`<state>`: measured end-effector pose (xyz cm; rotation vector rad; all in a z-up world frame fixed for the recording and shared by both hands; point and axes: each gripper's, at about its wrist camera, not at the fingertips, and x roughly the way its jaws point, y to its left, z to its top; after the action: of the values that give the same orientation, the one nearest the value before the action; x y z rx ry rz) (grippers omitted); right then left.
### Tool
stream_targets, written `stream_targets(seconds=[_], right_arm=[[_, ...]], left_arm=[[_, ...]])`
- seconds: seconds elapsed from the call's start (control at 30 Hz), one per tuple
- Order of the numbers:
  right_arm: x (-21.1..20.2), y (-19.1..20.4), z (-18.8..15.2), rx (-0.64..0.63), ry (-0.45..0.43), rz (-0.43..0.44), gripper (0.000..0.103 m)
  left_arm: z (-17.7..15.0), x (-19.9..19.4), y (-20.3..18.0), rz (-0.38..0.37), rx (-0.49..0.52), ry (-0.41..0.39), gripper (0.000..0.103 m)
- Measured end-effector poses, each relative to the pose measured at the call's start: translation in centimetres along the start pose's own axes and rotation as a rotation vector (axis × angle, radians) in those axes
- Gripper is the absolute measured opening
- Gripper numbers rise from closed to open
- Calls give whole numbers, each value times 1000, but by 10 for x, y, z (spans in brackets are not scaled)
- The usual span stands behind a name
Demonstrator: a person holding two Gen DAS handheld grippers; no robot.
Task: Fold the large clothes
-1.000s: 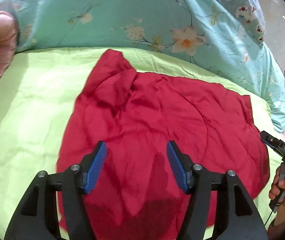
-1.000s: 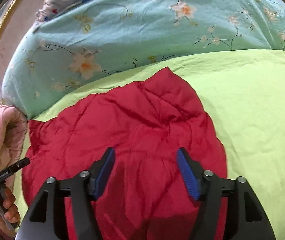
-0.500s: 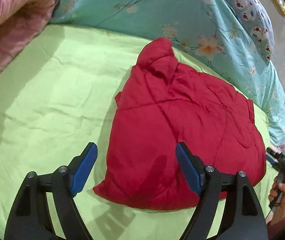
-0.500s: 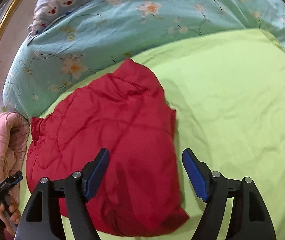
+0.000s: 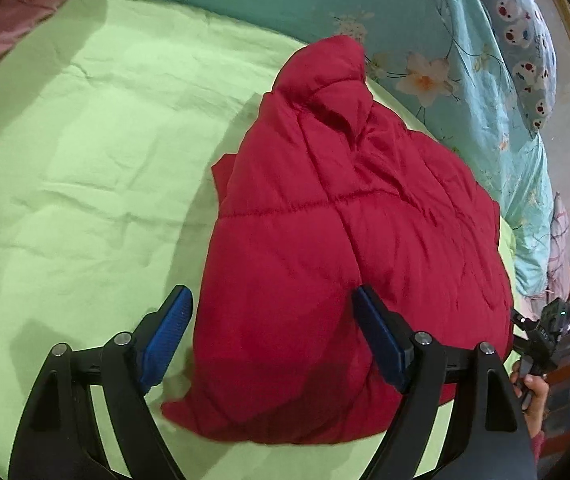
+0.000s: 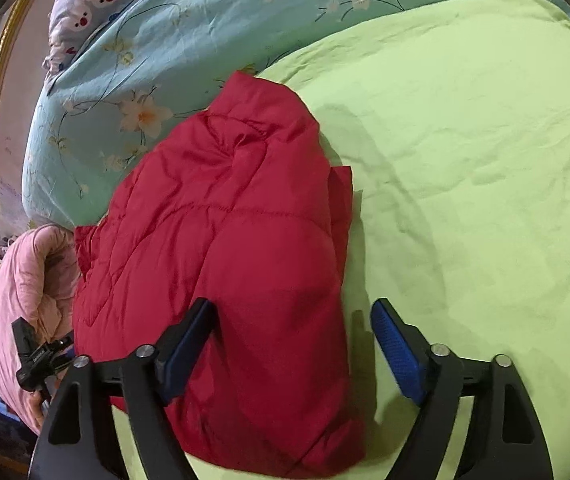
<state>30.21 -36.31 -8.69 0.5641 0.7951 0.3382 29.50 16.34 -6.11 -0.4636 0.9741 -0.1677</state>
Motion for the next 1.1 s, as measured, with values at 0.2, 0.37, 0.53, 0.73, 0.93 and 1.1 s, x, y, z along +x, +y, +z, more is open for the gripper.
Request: stream_targets(seconds=[0.2,0.37,0.53,0.73,0.93,1.1], right_arm=[[22,-12,14,56,46,91,94],[41,-19,24,99,104,181,96],[68,-11,31,103,201,255,94],[72,9,32,63,212,264,58],[55,28,27,40,163,297,43],[39,56,21,-9,141,351,39]], left_arm=[[17,23,10,-38,-31,43,103],[24,50,21,-200,-109,125,103],[25,61,9,-270,-91,143,103],[23,39,-12,-226,20,62,63],[19,-7,-20,-244,60,-13,44],[20,-38,-22,-223,88,-55,43]])
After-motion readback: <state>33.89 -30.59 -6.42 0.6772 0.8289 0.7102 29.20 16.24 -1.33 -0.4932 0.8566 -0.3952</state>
